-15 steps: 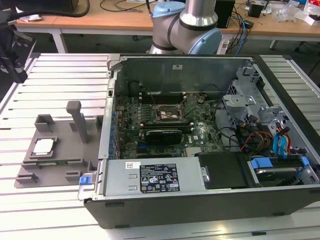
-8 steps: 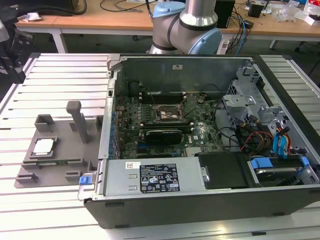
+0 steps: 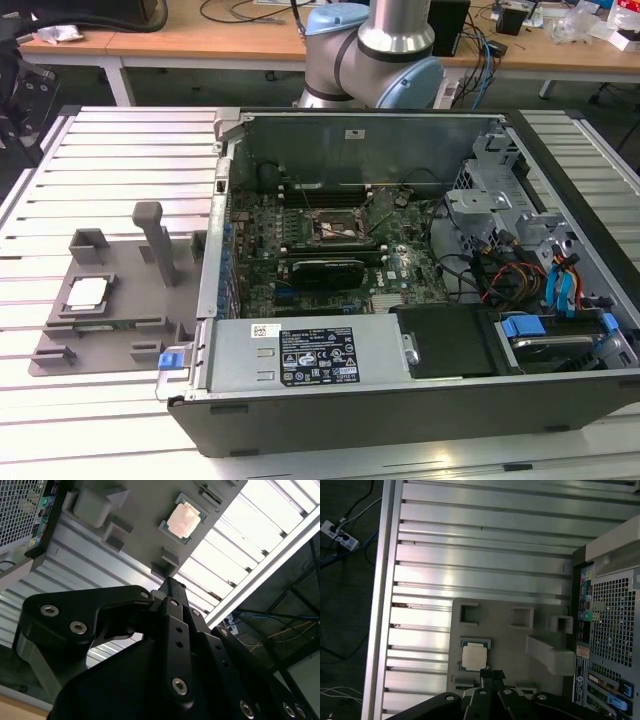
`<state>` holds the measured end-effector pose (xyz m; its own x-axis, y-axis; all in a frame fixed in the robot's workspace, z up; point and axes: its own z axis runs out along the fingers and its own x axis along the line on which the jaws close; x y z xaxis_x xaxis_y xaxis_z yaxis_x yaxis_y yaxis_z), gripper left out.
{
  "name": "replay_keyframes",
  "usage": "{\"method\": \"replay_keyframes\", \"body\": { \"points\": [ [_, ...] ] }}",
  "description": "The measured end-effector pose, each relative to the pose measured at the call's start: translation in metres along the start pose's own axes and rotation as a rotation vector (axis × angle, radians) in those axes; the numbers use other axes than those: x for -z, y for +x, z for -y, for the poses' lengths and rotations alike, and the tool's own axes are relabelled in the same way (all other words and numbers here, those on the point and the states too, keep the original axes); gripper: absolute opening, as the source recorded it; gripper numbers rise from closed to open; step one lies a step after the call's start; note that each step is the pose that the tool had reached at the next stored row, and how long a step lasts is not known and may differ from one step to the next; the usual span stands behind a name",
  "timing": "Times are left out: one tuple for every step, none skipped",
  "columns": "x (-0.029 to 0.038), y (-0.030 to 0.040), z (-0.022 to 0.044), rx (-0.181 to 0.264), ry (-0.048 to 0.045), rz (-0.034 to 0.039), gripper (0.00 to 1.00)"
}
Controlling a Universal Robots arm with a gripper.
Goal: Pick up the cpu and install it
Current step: 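Reach for the cpu, then pick up the cpu and move it towards the insertion slot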
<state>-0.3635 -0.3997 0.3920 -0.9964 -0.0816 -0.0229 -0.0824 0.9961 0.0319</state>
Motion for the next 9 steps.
{"method": "replay_keyframes", "body": {
  "points": [
    [0.0,0.0,0.0,0.0,0.0,-0.0001,0.11],
    [0.0001,0.0,0.0,0.0,0.0001,-0.0001,0.11],
    [0.0,0.0,0.0,0.0,0.0,0.0,0.11],
    [0.0001,0.0,0.0,0.0,0.0001,-0.0001,0.11],
    [0.0001,0.0,0.0,0.0,0.0,-0.0001,0.11],
    [0.0001,0.0,0.0,0.0,0.0001,-0.0001,0.11],
    [0.0001,0.0,0.0,0.0,0.0,0.0,0.11],
    [0.0001,0.0,0.0,-0.001,0.0,-0.0001,0.11],
    [0.0001,0.0,0.0,-0.001,0.0,-0.0001,0.11]
  ]
}}
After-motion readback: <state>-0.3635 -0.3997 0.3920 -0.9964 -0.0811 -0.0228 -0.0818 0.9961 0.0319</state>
